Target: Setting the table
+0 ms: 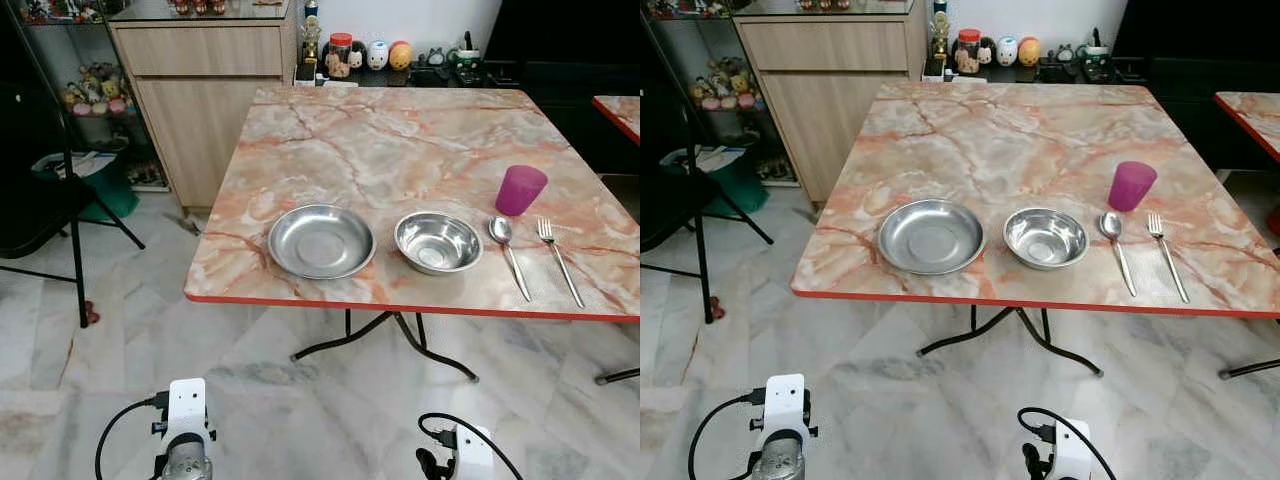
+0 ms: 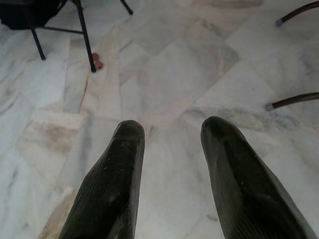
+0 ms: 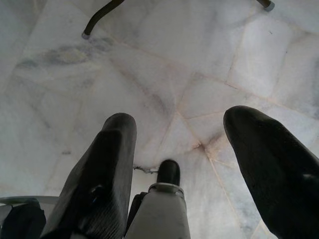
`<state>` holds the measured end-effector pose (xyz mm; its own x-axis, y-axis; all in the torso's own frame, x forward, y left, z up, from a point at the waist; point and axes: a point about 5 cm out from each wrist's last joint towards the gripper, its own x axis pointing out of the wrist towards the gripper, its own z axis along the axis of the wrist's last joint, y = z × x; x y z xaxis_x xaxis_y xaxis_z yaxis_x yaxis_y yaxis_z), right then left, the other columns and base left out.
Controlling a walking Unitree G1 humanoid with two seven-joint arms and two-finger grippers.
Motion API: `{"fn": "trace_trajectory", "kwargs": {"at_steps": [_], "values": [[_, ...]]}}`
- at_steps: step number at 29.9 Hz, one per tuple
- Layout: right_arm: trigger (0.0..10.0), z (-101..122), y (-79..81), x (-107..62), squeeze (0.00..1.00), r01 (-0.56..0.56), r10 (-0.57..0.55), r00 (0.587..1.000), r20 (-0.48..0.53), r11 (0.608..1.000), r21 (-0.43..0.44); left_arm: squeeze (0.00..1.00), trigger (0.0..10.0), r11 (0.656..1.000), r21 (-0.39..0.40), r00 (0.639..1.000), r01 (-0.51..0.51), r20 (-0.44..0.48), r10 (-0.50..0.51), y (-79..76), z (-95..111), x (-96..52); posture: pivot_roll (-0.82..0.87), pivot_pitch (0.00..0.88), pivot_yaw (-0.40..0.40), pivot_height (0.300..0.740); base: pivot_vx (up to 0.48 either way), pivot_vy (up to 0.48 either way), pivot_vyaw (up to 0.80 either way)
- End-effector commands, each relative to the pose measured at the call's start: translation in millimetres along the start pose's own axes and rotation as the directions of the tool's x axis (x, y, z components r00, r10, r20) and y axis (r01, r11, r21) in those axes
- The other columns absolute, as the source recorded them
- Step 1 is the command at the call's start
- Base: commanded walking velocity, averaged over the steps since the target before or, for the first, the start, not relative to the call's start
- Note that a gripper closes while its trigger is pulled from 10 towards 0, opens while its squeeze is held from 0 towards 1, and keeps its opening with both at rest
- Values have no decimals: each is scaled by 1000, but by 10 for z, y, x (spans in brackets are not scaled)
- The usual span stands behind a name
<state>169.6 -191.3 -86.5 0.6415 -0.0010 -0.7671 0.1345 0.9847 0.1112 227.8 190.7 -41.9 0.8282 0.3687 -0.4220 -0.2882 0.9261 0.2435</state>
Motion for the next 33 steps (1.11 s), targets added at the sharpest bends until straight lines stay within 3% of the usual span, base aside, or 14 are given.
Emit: {"fn": "trace_trajectory", "kwargs": {"at_steps": [1,9,11,15,17,19,28,33], "values": [[10000,-8,18,3,0,-5,5,1000,-8,1000,-6,0,10000,1000,13,1000,19,2,-19,2,-27,-16,72,0,-48,740,0,0,0],[10000,-1,29,7,0,-6,6,1000,-7,1000,-5,0,10000,998,38,999,46,6,-46,-10,-13,-6,81,0,-48,740,0,0,0],[10000,2,35,9,0,-8,8,1000,-7,1000,-7,0,10000,985,126,993,116,13,-119,-38,11,14,87,0,-47,740,0,0,0],[10000,9,52,13,0,-14,14,1000,-6,1000,-11,0,10000,920,308,968,242,-9,-252,-95,40,44,87,0,-42,740,0,0,0],[10000,9,52,14,0,-15,15,1000,-6,1000,-11,0,10000,909,333,965,252,-11,-263,-101,43,47,87,0,-42,740,0,0,0],[10000,10,55,14,0,-17,17,1000,-5,1000,-12,0,10000,870,406,955,279,-28,-294,-117,45,55,89,0,-39,740,0,0,0],[10000,-15,44,5,0,-16,16,1000,-11,1000,-17,0,10000,815,511,951,273,-16,-308,-124,50,55,92,0,-32,740,0,0,0],[10000,-30,41,1,0,-19,19,1000,-17,1000,-24,0,10000,800,558,966,221,-13,-257,-96,28,57,104,0,-32,740,0,0,0]]}}
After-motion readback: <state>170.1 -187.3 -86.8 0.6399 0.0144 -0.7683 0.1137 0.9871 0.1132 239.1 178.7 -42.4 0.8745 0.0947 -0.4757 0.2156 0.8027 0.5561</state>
